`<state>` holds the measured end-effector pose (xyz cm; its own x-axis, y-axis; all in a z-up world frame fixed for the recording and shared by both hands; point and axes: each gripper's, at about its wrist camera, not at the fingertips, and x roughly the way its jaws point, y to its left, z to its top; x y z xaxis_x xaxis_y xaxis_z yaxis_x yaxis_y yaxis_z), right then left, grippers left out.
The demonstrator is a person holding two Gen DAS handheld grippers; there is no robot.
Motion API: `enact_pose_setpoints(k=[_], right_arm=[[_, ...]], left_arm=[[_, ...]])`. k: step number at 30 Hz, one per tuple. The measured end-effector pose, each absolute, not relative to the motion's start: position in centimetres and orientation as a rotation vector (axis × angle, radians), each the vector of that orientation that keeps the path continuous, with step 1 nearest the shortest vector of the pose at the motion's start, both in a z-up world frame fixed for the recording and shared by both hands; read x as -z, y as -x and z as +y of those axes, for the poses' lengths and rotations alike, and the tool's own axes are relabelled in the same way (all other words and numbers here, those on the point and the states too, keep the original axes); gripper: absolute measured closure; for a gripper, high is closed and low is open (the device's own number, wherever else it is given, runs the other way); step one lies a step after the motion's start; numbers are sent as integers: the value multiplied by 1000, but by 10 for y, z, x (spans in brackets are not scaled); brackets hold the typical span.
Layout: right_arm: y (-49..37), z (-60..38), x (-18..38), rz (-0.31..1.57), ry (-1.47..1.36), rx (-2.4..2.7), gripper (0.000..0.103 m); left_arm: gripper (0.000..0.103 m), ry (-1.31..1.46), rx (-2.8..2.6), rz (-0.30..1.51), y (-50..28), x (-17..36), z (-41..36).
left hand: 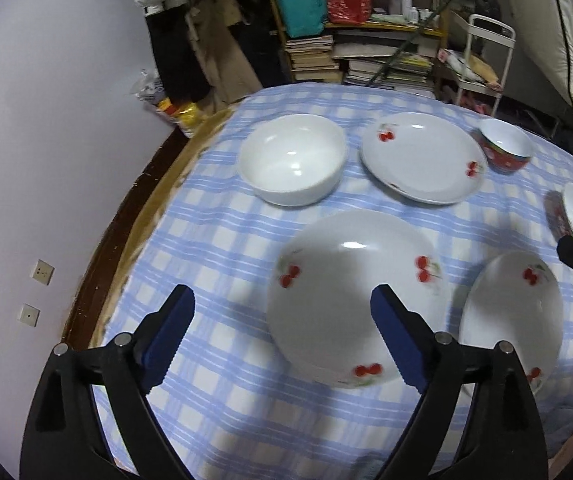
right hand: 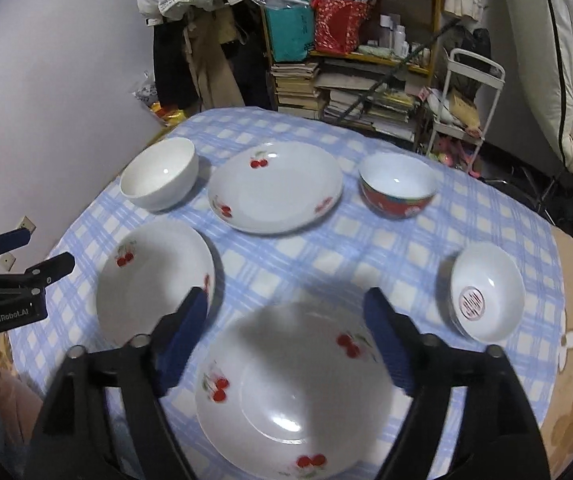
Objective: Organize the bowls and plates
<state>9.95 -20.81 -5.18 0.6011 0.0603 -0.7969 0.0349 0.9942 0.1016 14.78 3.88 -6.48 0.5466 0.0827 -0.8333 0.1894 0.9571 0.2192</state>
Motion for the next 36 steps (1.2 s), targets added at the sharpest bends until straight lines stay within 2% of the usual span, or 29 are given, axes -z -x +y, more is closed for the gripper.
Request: enact_pose_setpoints(k=[6,12,26,28,30,32,34,36], right_arm=[[-129,-181,58,928,-76,-47,13],[-153,-164,74,965,-69,-83,13],[-194,-135,134,1136,-53,-155,13],[-198,-132,141,1158,-50,-154,14],[-202,-129,149,1178,-43,-153,19],[-205,-127,157,1201,-42,-157,21],[-208,-126,162,1216,-46,-161,22],[-209,-125,166,1228,-48,-164,29]], left_arm=[[10,-285,27,1031,-171,73,64],[10,-170,24,1157,-195,103,84],[10,-31,15,1341,-215,163,101],[11,-22,12,1367,-217,173,102],[12,-14,20,1388,-220,180,103],[12,-10,27,1412,-223,188,102],[15,-13,30,1425,-225,195,101],[28,-10,32,1444,-227,200,101]])
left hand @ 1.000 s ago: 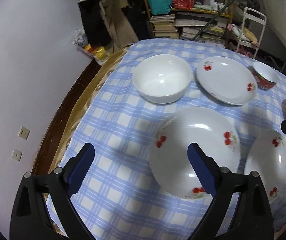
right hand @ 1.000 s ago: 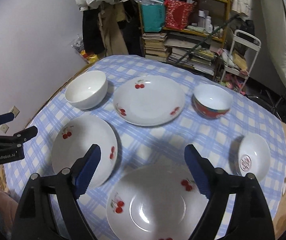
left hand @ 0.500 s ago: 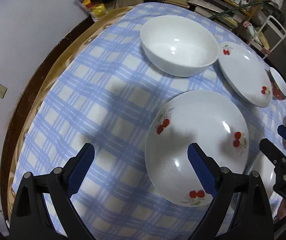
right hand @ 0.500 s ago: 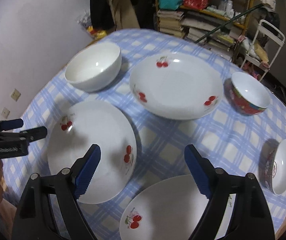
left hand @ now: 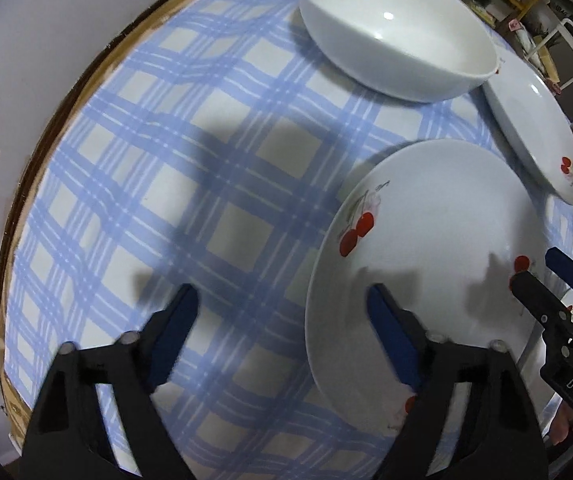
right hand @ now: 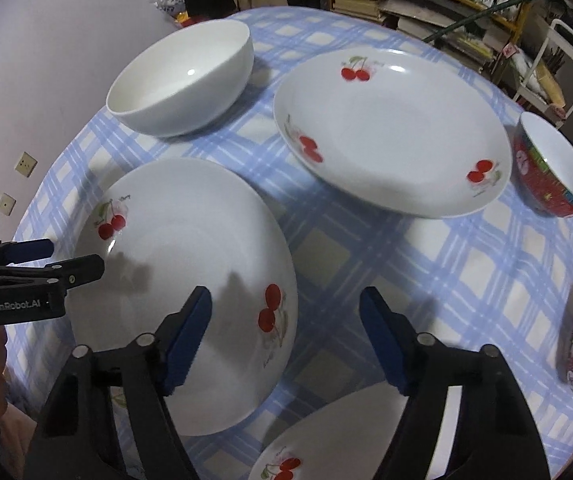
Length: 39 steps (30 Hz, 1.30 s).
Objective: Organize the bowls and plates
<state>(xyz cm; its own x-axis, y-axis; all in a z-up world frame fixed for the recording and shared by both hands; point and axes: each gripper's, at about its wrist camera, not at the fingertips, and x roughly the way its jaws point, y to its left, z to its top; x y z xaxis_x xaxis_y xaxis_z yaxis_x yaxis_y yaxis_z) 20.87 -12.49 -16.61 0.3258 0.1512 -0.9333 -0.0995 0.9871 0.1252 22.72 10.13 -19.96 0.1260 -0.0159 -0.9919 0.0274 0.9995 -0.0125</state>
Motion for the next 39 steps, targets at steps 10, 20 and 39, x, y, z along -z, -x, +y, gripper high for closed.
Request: enact_pose_setpoints(k=[10,20,39], right_arm=[[-213,-115,180,1298,-35,-196,77],[-203,-122,181,1279,-101,-164,78],[-155,-179,128,1186,-244,-33,79]], left_arm=[[71,25,83,1432,-221,196,94],[84,-62,92,1396,-203,186,65],[84,-146,255,1277,-164,128,3]])
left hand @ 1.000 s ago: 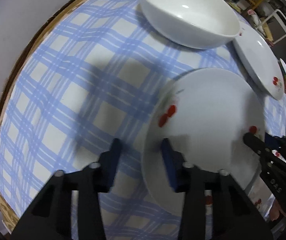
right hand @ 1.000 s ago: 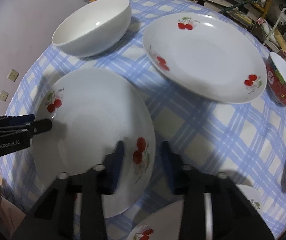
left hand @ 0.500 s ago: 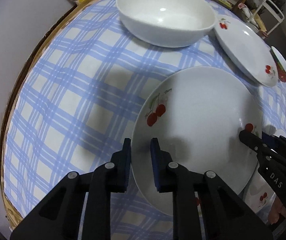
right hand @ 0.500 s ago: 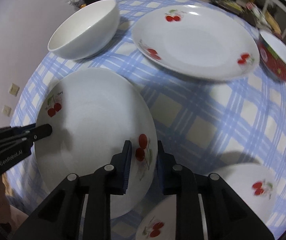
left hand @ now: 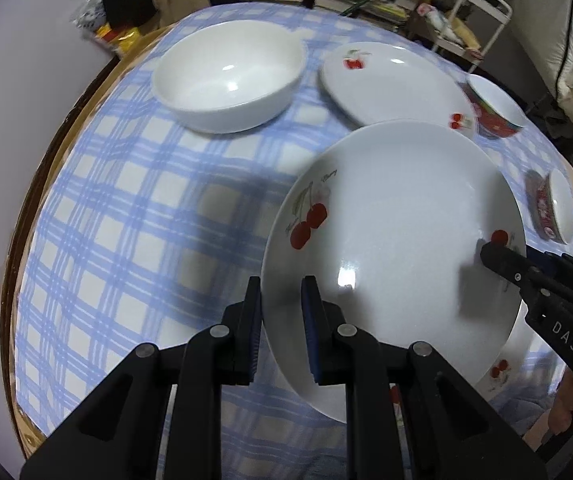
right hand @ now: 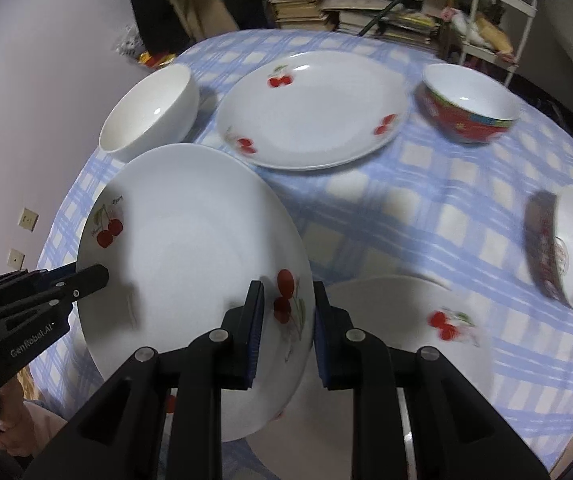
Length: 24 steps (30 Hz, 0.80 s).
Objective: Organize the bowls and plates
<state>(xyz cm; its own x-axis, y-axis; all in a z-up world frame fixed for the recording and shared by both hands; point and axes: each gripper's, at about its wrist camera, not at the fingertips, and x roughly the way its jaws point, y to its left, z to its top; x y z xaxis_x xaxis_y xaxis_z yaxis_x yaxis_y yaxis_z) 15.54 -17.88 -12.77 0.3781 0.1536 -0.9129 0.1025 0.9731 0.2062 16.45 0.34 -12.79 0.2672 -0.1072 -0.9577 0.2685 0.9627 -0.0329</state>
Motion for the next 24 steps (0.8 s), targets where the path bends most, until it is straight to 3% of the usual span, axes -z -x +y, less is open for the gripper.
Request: enact_pose_setpoints(k=[24], right_arm=[[-59,-281,86,1060,-402,153,79]], left_arm=[[84,-234,411,1201,-121,83,-109]])
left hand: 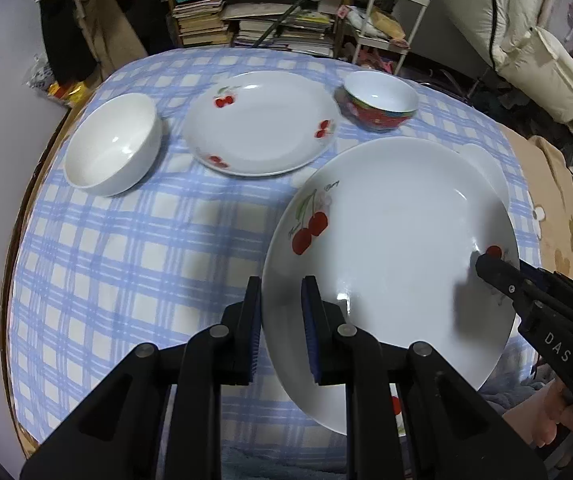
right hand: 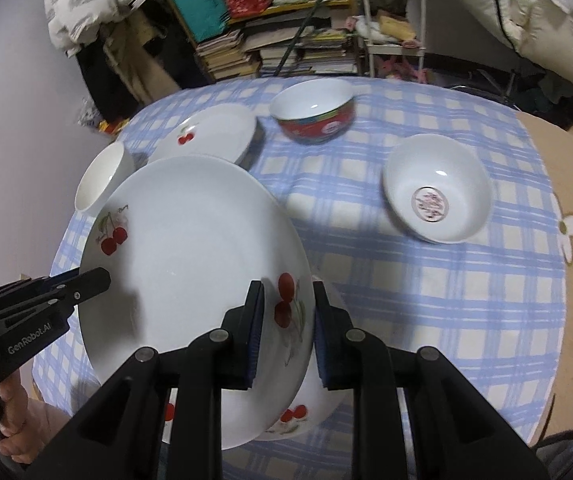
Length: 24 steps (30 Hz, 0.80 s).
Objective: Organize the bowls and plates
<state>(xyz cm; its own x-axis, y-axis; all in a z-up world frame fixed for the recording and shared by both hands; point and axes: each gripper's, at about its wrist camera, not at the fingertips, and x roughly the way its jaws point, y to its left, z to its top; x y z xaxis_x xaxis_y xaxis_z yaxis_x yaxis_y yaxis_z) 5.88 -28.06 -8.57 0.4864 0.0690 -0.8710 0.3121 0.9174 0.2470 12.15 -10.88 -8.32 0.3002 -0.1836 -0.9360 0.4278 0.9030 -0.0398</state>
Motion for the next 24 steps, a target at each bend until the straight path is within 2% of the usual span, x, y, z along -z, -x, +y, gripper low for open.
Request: enact_pose_setpoints(k=[15,24], right_arm=[[-36,-312,96,1065,-432,203,79],[-36,-316,120,1133,-464,218,79]], left_arm=[[84,-235,440,1223,-111,92,-140],[84,-263,412,1248,-107,109,-141]])
